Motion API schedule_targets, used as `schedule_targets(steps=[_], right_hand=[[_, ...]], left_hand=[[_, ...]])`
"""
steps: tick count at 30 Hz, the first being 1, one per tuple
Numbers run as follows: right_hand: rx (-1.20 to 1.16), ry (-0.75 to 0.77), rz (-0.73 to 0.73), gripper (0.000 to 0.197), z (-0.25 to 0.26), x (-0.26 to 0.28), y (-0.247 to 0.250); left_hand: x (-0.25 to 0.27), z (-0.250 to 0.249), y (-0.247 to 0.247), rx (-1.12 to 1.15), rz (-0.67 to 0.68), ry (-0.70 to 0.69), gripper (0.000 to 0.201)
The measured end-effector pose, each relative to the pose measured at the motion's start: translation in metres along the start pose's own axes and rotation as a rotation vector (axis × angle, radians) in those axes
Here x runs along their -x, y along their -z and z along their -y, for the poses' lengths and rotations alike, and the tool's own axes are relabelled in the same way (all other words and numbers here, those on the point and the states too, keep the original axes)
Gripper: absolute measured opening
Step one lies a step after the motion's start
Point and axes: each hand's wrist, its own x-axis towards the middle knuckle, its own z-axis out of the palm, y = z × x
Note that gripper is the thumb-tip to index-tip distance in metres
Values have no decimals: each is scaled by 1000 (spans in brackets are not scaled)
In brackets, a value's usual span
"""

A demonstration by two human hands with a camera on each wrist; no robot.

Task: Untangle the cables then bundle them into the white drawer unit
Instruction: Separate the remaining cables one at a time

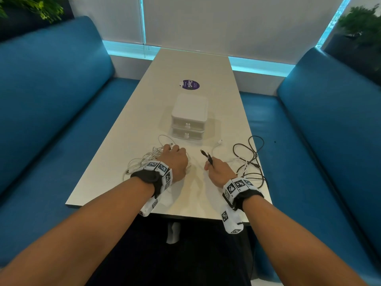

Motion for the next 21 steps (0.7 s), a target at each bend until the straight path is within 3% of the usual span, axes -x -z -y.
schedule_targets(steps=[6,12,16,21], right_hand=[[-179,-18,-68,28,11,-3,1],[-401,91,-139,34,19,-6,1],[-357,120,-217,23,17,-10,-1],[-300,89,-272,24,10,-10,3]], left_hand=[[-6,1,5,232,-139,-35,22],[-10,-5,10,367,-254,-35,26],[-10,-5,6,354,-187,-15,22],[-3,4,-4,84,-19,-60,37]])
